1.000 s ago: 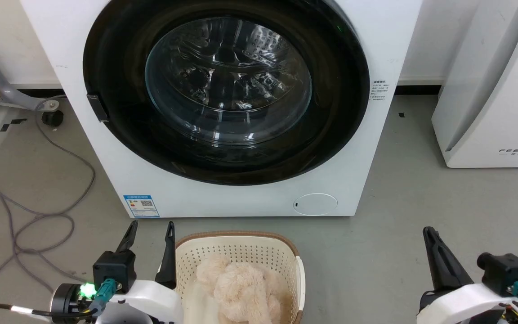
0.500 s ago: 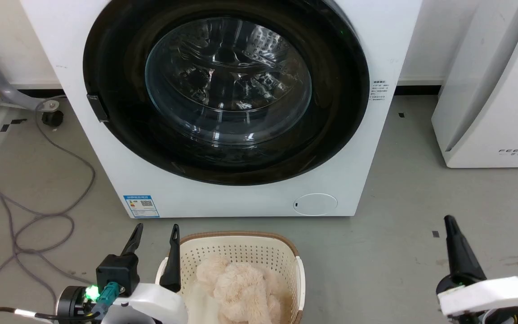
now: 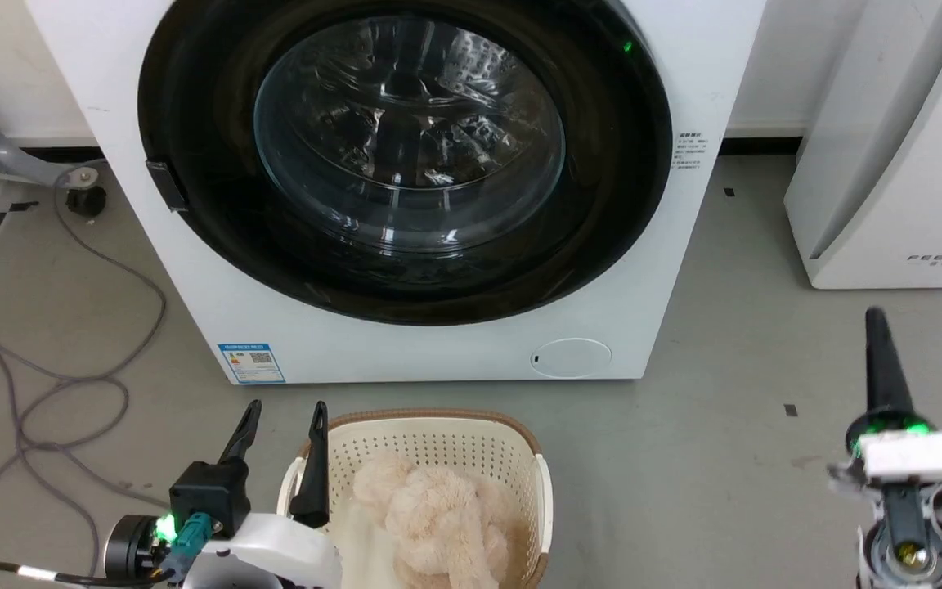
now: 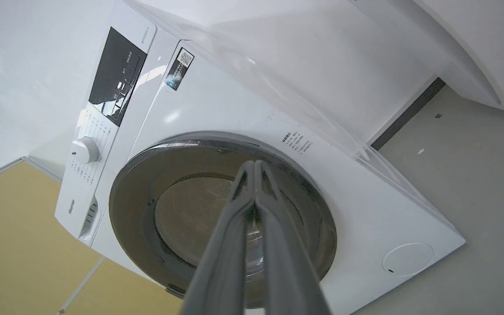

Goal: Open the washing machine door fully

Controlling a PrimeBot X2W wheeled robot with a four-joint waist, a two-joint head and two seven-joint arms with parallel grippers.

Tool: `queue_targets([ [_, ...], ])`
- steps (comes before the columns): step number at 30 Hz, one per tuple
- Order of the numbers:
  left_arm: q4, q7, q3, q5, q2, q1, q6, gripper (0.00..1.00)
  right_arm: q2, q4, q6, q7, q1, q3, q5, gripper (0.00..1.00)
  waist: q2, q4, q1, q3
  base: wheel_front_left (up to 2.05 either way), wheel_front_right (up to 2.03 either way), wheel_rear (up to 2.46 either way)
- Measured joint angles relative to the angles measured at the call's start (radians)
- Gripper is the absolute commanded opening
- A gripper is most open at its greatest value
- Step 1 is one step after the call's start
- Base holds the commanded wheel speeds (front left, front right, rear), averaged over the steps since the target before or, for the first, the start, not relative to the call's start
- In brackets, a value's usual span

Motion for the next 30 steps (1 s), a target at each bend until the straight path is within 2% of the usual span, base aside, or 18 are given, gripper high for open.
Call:
queue_targets([
  [5,-0.008,-0.011,0.005,-0.012,0.0,-0.017,-0.008,1.0,-0.026,0.048,0.0,-0.013,-0.091,0.0,0.091,0.0,0.0,-0.003,0.0,0.026,0.0,0.0,0.0],
  [14,-0.032,-0.029,0.011,-0.043,0.0,-0.06,-0.021,1.0,-0.118,0.142,0.0,-0.031,-0.277,0.056,0.239,0.0,0.0,0.009,0.0,0.084,0.0,0.0,0.0],
  [20,-0.053,-0.042,0.013,-0.038,0.0,-0.088,-0.03,1.0,-0.215,0.226,0.0,-0.04,-0.455,0.183,0.351,0.0,0.0,0.021,0.0,0.133,0.0,0.0,0.0],
  [21,-0.059,-0.05,0.017,-0.037,0.0,-0.101,-0.033,1.0,-0.255,0.272,0.0,-0.039,-0.537,0.253,0.402,0.0,0.0,0.024,0.0001,0.156,0.0,0.0,0.0],
  [23,-0.061,-0.054,0.018,-0.037,0.0,-0.11,-0.035,1.0,-0.283,0.309,0.0,-0.03,-0.596,0.304,0.437,0.0,0.0,0.027,0.0001,0.171,0.0,0.0,0.0],
  [27,-0.061,-0.062,0.016,-0.037,0.0,-0.132,-0.043,1.0,-0.343,0.375,0.0,0.013,-0.716,0.419,0.496,0.0,0.0,0.039,0.0001,0.199,0.0,0.0,0.0],
  [28,-0.061,-0.062,0.016,-0.037,0.0,-0.132,-0.043,1.0,-0.343,0.375,0.0,0.013,-0.716,0.419,0.496,0.0,0.0,0.039,0.0001,0.199,0.0,0.0,0.0],
  [30,-0.061,-0.068,0.016,-0.037,0.0,-0.145,-0.051,1.0,-0.375,0.426,0.0,0.051,-0.807,0.505,0.547,0.0,0.0,0.048,0.0001,0.217,0.0,0.0,0.0],
])
